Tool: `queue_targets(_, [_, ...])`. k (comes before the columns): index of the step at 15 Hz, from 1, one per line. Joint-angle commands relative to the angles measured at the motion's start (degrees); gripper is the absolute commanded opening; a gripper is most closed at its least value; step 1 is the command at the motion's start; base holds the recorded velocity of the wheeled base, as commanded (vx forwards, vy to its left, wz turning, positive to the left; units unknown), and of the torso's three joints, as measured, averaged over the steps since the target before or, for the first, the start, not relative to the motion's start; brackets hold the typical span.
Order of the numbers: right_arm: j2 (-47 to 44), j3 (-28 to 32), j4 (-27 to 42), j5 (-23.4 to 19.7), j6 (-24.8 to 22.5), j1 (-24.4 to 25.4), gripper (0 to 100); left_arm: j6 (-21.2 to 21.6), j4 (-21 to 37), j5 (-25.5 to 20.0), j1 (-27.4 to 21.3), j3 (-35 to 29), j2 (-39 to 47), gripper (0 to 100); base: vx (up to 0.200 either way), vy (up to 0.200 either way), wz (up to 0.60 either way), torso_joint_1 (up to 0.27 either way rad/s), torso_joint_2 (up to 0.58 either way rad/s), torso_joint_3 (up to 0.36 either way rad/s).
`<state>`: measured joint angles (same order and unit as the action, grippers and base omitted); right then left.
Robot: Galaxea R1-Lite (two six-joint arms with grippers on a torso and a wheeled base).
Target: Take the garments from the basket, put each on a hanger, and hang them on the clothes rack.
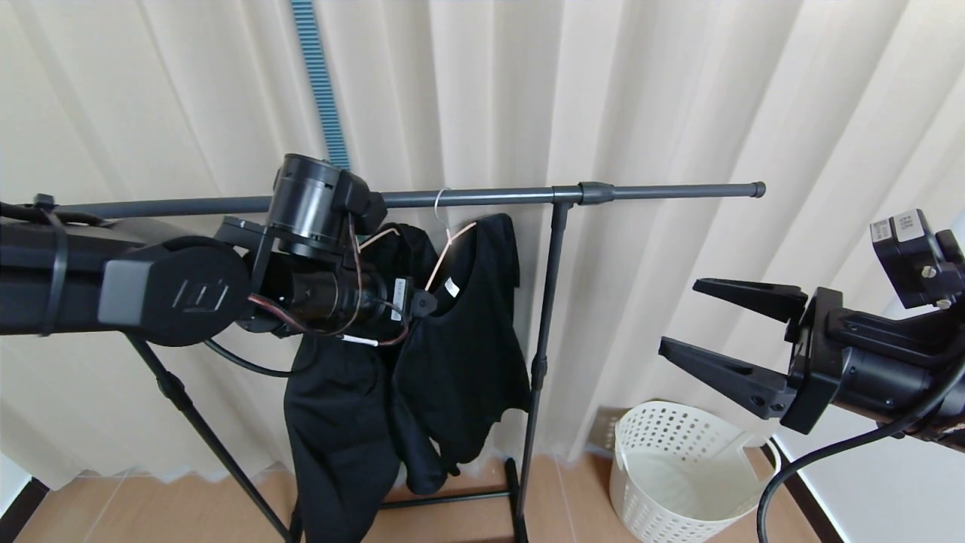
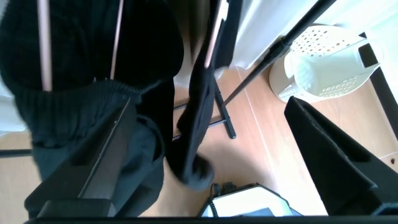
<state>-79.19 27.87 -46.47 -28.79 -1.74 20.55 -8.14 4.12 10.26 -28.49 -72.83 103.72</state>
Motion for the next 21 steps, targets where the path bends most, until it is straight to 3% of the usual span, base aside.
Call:
queue_targets(1, [0.1,-0.1,0.0,0.0,0.0,0.0,100,0.1,0.0,0.0,-0.4,2.7,-6.4,100,0.000,0.000,0.00,0.000,0.00,0.000])
queue_targets(6, [1.2,0.1,0.0,0.2,0.0,0.0,100,0.3,0.0,-0.1,-0.4,11.9,-17.8,100,0.000,0.000,0.00,0.000,0.00,0.000])
queue_targets(7, [1.4,0.3,0.0,3.0,0.0,0.2,100,0.3,-0.2,-0.1,-0.4,17.4,-22.6,100,0.000,0.000,0.00,0.000,0.00,0.000])
queue_targets(10, [2.2,0.5,1.1,7.7,0.0,0.5,100,0.2,-0.5,0.0,-0.7,25.5,-31.2,100,0.000,0.000,0.00,0.000,0.00,0.000])
queue_targets(15, [13.4,2.1,16.9,10.2,-0.3,0.5,100,0.1,-0.4,0.1,-1.2,35.0,-40.8,100,0.000,0.000,0.00,0.000,0.00,0.000])
queue_targets(18, [22.0,1.2,29.9,10.7,-0.3,0.5,100,0.2,-0.2,0.8,-1.5,38.9,-45.1,100,0.000,0.000,0.00,0.000,0.00,0.000])
queue_targets(19, [22.2,1.0,30.3,10.7,-0.2,0.5,100,0.2,-0.2,0.9,-1.5,39.1,-45.3,100,0.000,0.000,0.00,0.000,0.00,0.000])
queue_targets(21, [27.9,-4.5,32.3,12.3,-0.2,0.5,100,0.3,-0.1,1.3,-1.5,45.6,-49.9,100,0.000,0.000,0.00,0.000,0.00,0.000])
